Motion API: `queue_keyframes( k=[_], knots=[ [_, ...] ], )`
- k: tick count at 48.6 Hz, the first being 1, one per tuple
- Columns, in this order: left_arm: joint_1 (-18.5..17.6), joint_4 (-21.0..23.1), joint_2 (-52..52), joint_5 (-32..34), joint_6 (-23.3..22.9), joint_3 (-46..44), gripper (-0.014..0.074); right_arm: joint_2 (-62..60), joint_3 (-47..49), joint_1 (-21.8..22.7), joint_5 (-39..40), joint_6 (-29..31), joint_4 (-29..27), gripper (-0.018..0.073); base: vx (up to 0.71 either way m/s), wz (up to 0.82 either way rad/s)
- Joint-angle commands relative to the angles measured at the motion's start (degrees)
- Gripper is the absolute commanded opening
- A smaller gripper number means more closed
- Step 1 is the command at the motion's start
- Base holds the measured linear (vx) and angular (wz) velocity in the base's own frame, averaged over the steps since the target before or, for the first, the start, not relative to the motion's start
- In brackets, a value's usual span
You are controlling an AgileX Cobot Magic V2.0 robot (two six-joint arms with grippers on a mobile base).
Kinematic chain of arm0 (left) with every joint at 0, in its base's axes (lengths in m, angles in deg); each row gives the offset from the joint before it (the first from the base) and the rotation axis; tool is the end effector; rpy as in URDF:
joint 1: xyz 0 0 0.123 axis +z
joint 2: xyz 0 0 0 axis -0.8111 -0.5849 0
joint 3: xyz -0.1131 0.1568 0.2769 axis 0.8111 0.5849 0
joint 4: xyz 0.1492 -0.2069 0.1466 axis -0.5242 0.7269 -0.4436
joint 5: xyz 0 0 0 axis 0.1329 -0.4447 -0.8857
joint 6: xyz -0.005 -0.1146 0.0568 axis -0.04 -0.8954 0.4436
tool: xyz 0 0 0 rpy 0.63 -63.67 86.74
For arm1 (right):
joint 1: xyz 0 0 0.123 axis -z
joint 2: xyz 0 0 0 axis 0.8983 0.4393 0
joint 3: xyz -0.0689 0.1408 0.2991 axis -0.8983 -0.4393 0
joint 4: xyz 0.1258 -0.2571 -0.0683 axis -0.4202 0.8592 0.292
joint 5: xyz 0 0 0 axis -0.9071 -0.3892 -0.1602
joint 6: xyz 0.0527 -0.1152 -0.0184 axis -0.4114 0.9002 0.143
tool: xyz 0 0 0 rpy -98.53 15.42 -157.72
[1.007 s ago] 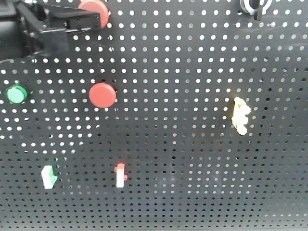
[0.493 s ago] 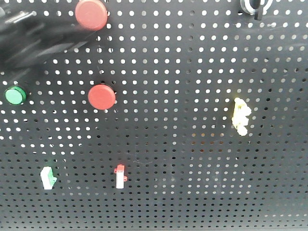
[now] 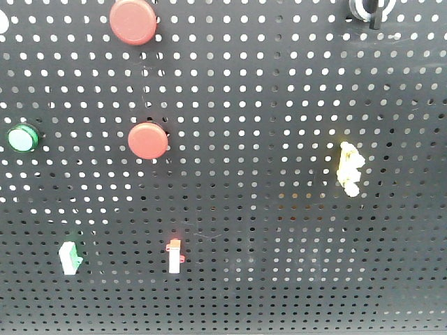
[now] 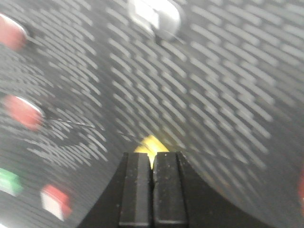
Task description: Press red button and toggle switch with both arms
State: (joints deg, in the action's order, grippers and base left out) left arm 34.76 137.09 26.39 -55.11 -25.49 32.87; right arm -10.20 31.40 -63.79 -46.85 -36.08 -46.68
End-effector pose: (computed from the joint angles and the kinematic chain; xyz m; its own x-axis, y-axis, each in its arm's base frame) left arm 0.0769 -0.0673 0.4185 0.1420 -0.0255 -0.9895 0.5902 0.8047 0.0640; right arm 0.1622 0.0652 0.5309 0.0022 0.0321 -0.9995 -0.5101 0.8597 0.0264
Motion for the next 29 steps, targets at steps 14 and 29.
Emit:
queue_keyframes(
  k=[14, 29],
  knots=[
    [0.0, 1.9, -0.4, 3.7, -2.5, -1.0, 0.0002, 17.2, 17.4, -10.7, 2.9, 4.9, -9.0, -0.0003, 0.00, 0.00],
    [0.0, 1.9, -0.4, 3.6, -2.6, -1.0, 0.0002, 23.6, 19.4, -19.3, 14.8, 0.8, -2.8, -0.0003, 0.00, 0.00]
  ],
)
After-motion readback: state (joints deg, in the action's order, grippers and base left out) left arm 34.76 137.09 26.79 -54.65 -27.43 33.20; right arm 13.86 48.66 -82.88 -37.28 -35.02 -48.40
